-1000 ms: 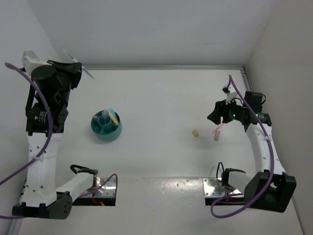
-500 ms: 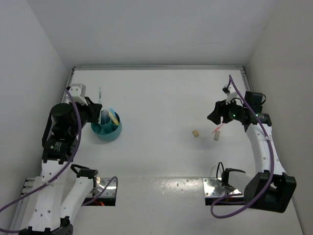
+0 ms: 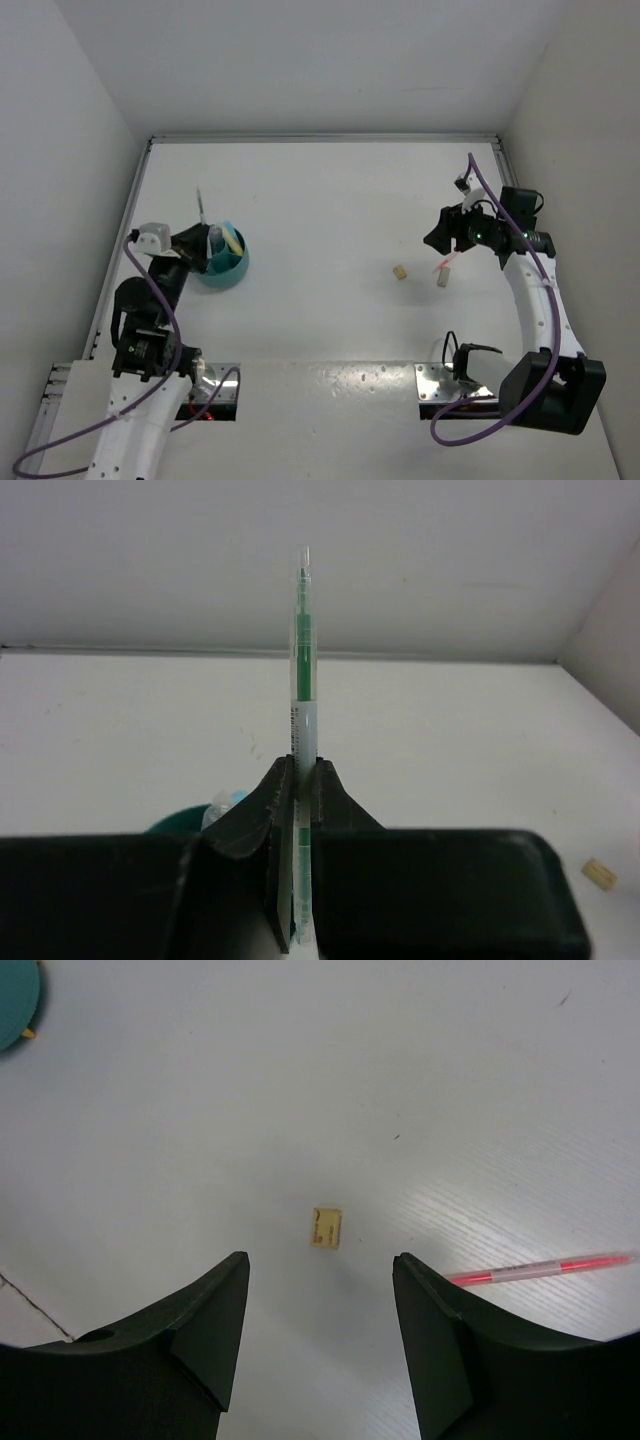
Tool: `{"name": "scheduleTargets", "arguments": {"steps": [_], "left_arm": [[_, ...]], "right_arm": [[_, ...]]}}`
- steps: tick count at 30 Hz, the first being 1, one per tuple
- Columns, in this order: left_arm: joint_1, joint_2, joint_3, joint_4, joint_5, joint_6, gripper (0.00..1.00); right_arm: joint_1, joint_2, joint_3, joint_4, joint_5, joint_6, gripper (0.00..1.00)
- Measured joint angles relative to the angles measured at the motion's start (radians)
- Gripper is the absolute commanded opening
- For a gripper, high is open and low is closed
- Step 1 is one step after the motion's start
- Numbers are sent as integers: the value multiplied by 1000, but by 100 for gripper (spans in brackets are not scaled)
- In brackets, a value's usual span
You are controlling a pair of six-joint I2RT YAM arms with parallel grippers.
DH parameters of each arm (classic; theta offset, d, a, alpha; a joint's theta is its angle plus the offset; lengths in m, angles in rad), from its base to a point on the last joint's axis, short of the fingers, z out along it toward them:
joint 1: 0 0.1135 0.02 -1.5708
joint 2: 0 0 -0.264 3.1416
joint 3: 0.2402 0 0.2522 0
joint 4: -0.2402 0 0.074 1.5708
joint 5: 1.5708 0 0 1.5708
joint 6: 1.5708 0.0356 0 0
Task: Sort the stationery into containers
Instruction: Place the pen in the storage box.
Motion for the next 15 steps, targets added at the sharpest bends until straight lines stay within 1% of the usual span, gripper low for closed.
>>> {"name": "scheduleTargets", "arguments": {"steps": [3,5,10,15], "left_arm": [[0,-82,-72,64,-66,-5,0],[0,-92,-101,111,-90,-12,0],[0,-68,-174,218,-128,-82,0],[-29,10,-199,260,-182,-123,0]], "right_arm": [[0,0,0,0,0,-1,60],[0,0,0,0,0,-2,60],[0,0,0,-1,0,-8,60],[0,0,0,-1,0,-13,60]]}}
